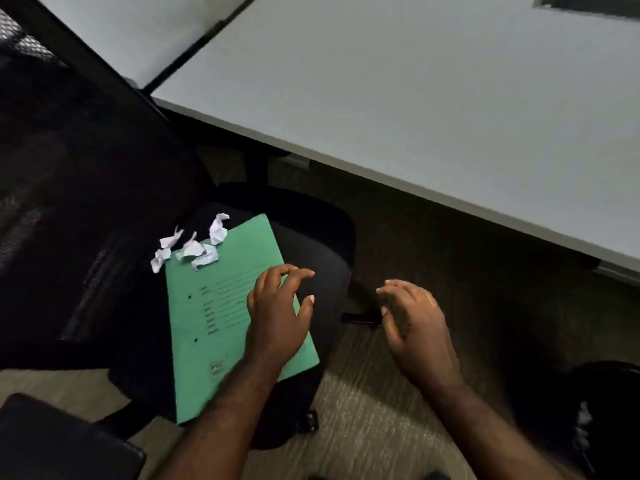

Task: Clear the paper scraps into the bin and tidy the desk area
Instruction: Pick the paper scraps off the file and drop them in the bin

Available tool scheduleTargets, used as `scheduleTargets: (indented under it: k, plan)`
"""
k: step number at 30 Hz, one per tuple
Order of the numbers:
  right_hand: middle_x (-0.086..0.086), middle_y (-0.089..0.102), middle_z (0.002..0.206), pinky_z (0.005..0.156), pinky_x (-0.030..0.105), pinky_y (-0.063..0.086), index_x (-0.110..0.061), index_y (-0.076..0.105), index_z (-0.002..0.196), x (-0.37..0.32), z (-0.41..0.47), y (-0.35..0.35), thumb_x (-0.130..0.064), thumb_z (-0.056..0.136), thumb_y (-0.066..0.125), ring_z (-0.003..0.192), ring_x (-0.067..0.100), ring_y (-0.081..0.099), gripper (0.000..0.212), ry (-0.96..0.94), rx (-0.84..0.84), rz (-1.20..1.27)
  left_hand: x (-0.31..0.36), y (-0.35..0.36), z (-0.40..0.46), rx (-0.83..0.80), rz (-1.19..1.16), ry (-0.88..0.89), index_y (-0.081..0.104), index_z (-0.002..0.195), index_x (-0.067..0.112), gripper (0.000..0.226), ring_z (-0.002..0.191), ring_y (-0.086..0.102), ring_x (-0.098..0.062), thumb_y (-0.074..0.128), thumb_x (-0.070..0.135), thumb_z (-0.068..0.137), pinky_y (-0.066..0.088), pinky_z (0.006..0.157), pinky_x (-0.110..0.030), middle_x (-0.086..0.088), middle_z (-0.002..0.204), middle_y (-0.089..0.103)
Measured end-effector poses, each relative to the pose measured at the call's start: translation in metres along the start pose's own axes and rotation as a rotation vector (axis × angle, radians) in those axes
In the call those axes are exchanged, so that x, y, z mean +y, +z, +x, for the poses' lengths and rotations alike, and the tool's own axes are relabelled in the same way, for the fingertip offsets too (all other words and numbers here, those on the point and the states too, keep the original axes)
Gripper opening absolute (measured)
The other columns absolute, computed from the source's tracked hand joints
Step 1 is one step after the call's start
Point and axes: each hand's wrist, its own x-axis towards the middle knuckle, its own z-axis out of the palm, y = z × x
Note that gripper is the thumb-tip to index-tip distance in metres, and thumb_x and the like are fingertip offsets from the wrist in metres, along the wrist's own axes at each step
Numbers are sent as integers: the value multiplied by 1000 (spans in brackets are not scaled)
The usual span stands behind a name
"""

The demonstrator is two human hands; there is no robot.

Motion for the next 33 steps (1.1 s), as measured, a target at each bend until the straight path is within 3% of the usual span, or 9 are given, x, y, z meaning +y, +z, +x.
scheduleTargets:
  k: [9, 16, 22, 25, 29, 33]
  plan:
    - [-4, 57, 129, 102, 47, 42, -22, 62, 116, -96, 76, 82, -10, 84, 64, 126, 16, 46, 34, -228, -161, 20, -105, -60, 35, 119, 100, -413, 42, 135, 38, 64, 134, 25, -21, 71, 30, 79, 27, 104, -50, 3, 145, 34]
    - [-4, 54, 134, 107, 43, 37, -24, 59, 121, -125, 136, 145, -14, 86, 63, 130, 16, 41, 36, -342, -262, 19, -172, -60, 74, 107, 190, -579, 35, 141, 40, 61, 140, 16, -23, 62, 35, 86, 23, 107, -53, 4, 154, 24]
    - [2, 52, 136, 105, 50, 38, -19, 59, 122, -136, 166, 185, -15, 85, 65, 131, 23, 41, 37, -425, -350, 22, -207, -50, 101, 116, 261, -607, 30, 143, 37, 56, 139, 18, -23, 52, 29, 92, 27, 105, -53, 7, 155, 23]
    - [4, 42, 146, 110, 52, 32, -24, 54, 129, -142, 180, 208, -23, 85, 67, 140, 27, 29, 46, -451, -398, -7, -224, -45, 111, 84, 293, -618, 27, 145, 37, 65, 139, 17, -22, 53, 17, 88, 27, 105, -50, 6, 156, 19]
    - [8, 11, 160, 116, 53, 14, -38, 35, 142, -149, 200, 243, -41, 82, 71, 147, 32, -8, 70, -507, -497, -158, -244, -38, 126, 72, 276, -586, 25, 146, 35, 76, 141, 14, -24, 49, 3, 81, 24, 109, -49, 1, 157, 17]
    - [11, -11, 160, 114, 64, 8, -44, 24, 145, -159, 223, 279, -47, 76, 75, 143, 39, -20, 86, -538, -633, -286, -261, -30, 135, 49, 295, -537, 28, 145, 35, 76, 137, 22, -23, 52, 2, 81, 33, 104, -48, 2, 155, 20]
